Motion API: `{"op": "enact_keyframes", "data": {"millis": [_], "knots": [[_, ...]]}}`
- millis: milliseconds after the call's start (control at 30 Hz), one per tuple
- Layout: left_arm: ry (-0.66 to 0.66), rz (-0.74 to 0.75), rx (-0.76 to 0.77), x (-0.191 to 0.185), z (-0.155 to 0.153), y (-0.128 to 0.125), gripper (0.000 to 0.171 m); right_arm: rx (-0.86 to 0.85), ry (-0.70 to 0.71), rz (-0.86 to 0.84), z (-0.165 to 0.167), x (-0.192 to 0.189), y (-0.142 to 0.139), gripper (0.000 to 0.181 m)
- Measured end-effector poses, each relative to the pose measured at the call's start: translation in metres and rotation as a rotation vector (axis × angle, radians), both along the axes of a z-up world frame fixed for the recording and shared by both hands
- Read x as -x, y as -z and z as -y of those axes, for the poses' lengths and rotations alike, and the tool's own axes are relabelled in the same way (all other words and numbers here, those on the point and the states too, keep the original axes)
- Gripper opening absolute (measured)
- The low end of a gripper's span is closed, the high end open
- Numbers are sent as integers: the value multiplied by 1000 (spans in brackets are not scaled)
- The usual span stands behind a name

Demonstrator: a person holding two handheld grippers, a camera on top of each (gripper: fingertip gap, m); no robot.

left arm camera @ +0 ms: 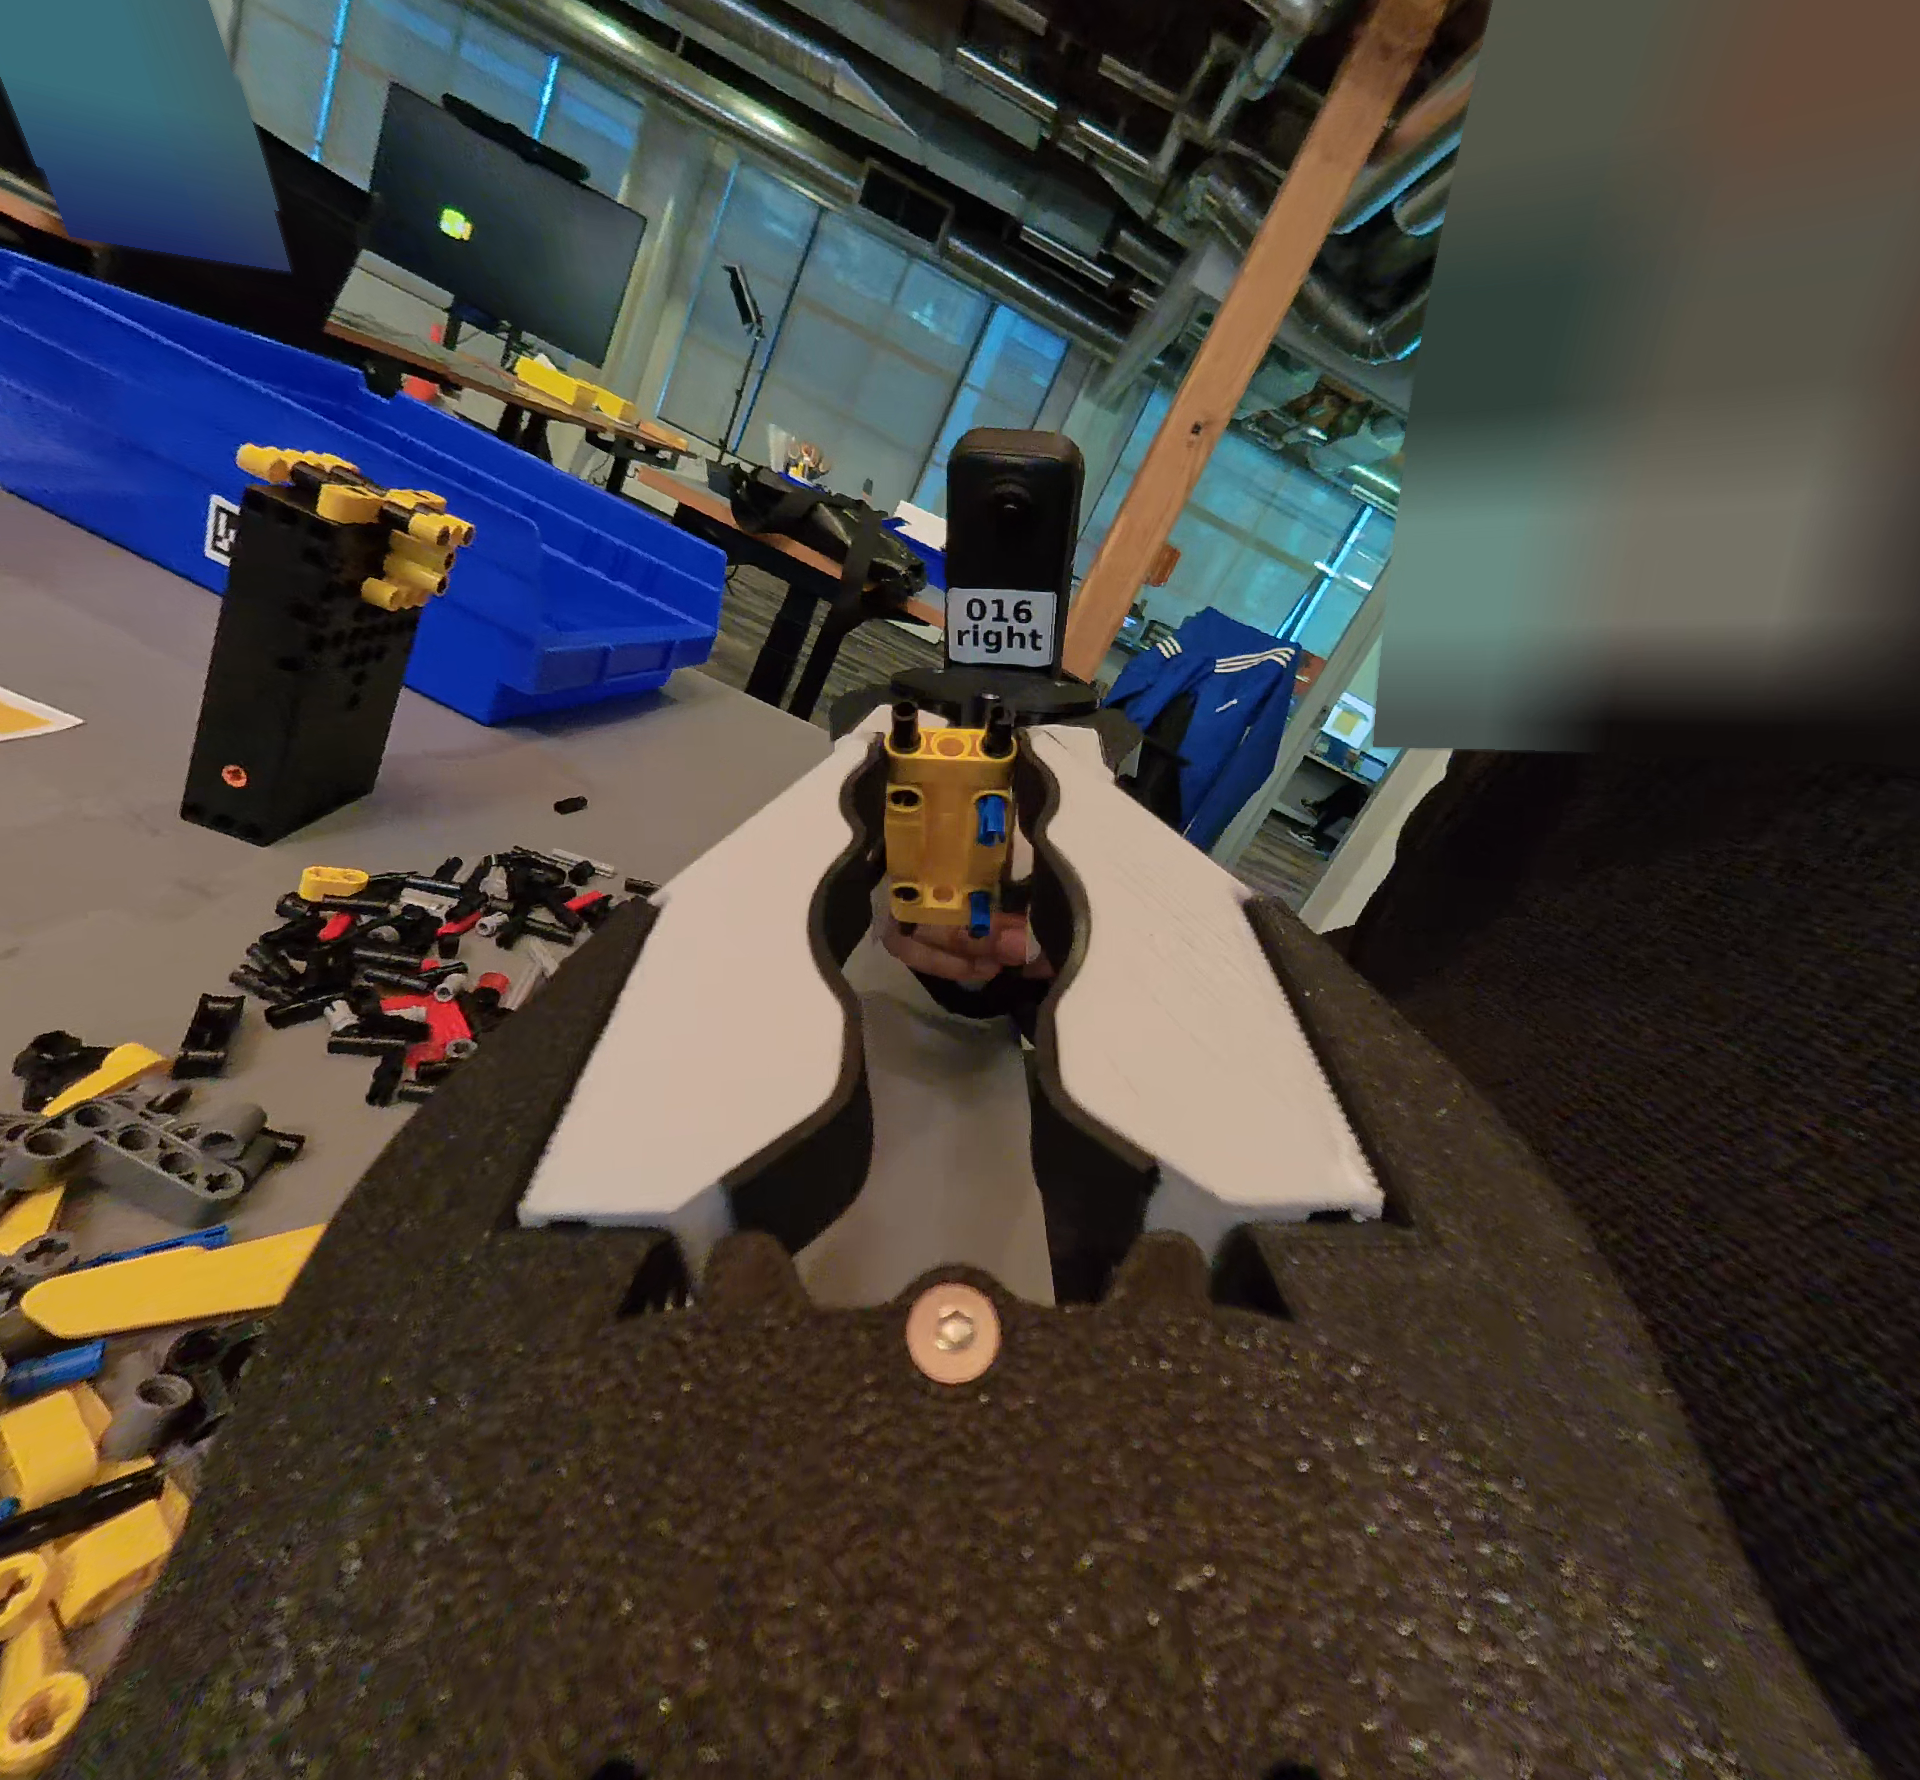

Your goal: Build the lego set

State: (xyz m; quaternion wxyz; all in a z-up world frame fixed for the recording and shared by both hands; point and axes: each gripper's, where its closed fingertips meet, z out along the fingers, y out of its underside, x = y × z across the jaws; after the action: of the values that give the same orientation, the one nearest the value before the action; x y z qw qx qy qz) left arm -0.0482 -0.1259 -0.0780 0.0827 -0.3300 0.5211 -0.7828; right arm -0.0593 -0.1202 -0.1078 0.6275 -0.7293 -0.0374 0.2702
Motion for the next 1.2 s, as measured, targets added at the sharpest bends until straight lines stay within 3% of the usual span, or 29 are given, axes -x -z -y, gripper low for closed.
{"op": "enact_keyframes", "data": {"millis": [400, 567, 667, 767, 900, 1000, 1200], "knots": [[19, -3, -51, 2, 9, 4, 24, 12, -57, -6, 2, 7, 5, 25], [-100, 33, -53, -8, -2, -8, 26, 38, -33, 25, 0, -9, -12, 25], [-244, 34, -146, -28, -13, -19, 27, 109, 19, 193, 5, -54, -44, 25], [-388, 18, -309, -60, -25, -28, 29, 249, 102, 526, 7, -130, -68, 25], [-398, -37, -509, -113, -26, -23, 32, 473, 16, 829, 2, -209, -64, 25], [-386, -124, -635, -151, -27, 3, 34, 563, -137, 795, -6, -221, -49, 25], [-398, -189, -659, -184, -23, 29, 35, 700, -291, 840, -6, -224, -14, 25]]}}
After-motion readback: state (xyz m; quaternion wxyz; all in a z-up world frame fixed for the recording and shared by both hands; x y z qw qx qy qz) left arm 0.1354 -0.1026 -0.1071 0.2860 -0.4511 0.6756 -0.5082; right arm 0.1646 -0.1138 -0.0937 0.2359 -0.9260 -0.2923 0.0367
